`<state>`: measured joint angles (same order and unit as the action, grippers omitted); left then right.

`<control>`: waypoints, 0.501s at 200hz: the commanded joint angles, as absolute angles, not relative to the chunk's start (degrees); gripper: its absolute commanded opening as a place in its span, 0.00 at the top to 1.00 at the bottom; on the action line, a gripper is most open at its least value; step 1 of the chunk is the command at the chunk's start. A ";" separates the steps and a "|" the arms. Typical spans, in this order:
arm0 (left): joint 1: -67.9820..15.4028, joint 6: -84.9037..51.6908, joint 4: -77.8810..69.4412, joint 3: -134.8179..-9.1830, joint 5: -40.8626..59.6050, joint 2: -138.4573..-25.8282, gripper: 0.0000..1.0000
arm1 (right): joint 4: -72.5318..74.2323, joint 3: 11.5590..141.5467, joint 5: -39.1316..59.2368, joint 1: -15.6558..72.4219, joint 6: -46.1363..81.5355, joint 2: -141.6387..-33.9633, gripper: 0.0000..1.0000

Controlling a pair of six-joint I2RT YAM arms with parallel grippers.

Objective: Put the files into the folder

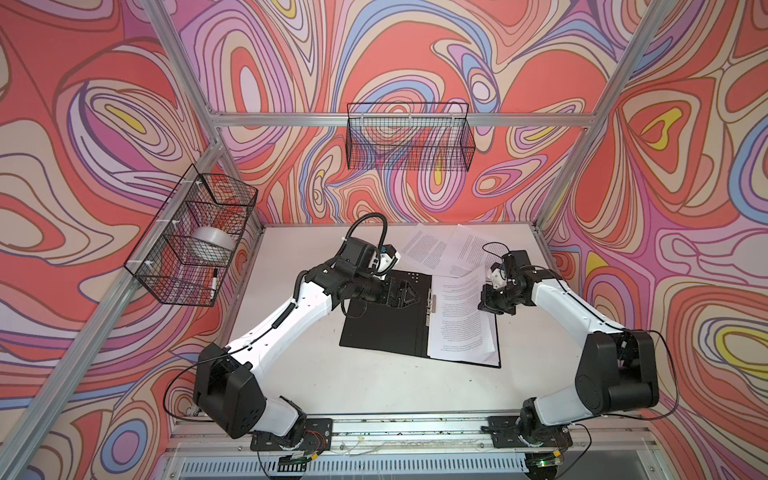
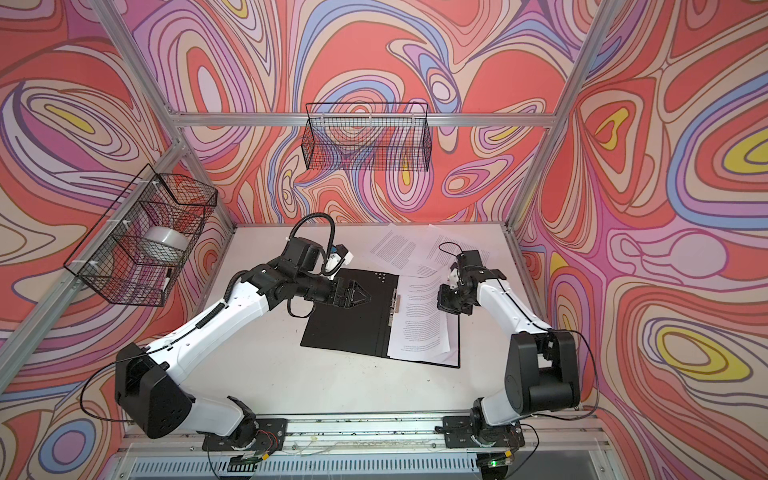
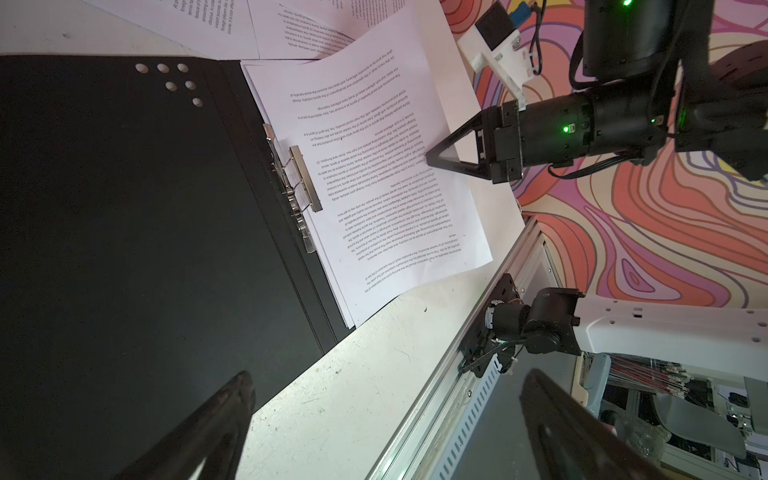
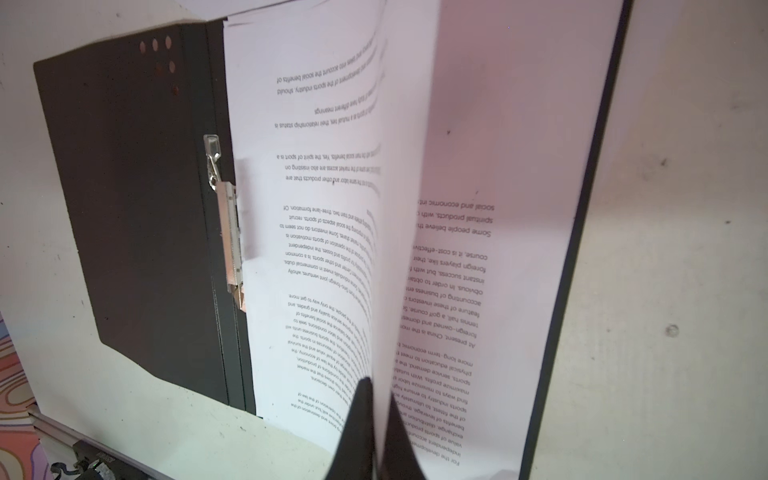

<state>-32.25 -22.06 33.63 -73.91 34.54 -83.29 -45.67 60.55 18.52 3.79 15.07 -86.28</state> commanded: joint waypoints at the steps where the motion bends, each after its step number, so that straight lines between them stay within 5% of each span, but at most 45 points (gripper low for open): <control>1: -32.17 -21.26 33.82 -73.48 35.33 -83.74 0.00 | -45.00 61.29 19.25 3.78 14.12 -87.15 1.00; 100: -32.17 -21.27 34.01 -73.56 35.46 -84.45 0.00 | -43.86 59.61 19.60 3.77 15.20 -87.19 1.00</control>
